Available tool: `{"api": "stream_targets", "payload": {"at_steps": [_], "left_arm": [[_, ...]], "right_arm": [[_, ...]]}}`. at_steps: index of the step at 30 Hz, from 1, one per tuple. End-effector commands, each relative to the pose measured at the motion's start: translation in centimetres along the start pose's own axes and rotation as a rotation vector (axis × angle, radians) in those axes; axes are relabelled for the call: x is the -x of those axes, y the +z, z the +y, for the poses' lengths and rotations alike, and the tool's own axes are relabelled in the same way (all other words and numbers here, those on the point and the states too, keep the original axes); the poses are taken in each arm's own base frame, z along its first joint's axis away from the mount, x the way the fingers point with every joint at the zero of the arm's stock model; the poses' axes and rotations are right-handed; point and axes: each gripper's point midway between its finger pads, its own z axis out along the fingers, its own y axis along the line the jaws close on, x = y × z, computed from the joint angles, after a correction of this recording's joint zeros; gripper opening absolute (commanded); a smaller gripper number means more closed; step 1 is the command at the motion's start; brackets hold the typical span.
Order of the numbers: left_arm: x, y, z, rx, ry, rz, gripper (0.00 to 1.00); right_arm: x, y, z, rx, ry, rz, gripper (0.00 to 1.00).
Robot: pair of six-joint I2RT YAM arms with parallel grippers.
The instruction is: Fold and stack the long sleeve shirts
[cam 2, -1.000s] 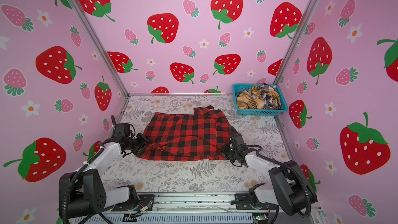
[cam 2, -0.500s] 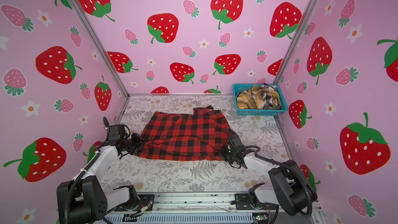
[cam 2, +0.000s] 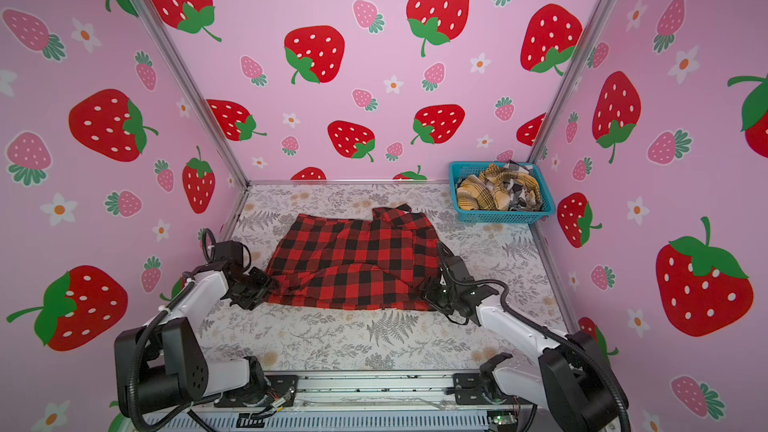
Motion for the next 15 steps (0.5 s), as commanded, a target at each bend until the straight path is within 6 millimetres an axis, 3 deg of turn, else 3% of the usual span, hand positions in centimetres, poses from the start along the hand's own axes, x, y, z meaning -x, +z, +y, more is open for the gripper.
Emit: {"api": "stream_targets", "payload": {"at_steps": [1,4,6,8,12,15], "left_arm": [[2.3,-4.9,-0.2,0.066,0.023,-0.119,0.53],[0.7,-4.4,-2.9,0.018,0.093,-0.056,0.37],[-1.0,-2.8,-4.3,-0.005,0.121,0.005,0.23],[-2.4,-0.9,-5.0,-0.023,0.117,0.058,0.17],[-4.4,3.2,-4.5,-0.005,0.071,0.180,0.00],[-4.5,4.9,-3.3,0.049,0.056,0.205,0.00]], "right_arm": [[0.4,-2.2,-0.5,-0.091,-0.083,-0.017,0.60],[1.5,-1.6,0.9,-0.088,-0.147,-0.013,0.54],[2.4,-0.3,2.0,-0.097,-0.198,0.009,0.47],[2.9,1.2,2.9,-0.117,-0.244,0.033,0.44],[3.3,3.9,3.3,-0.179,-0.312,0.057,0.37],[2.3,5.4,2.3,-0.196,-0.312,0.097,0.31]]}}
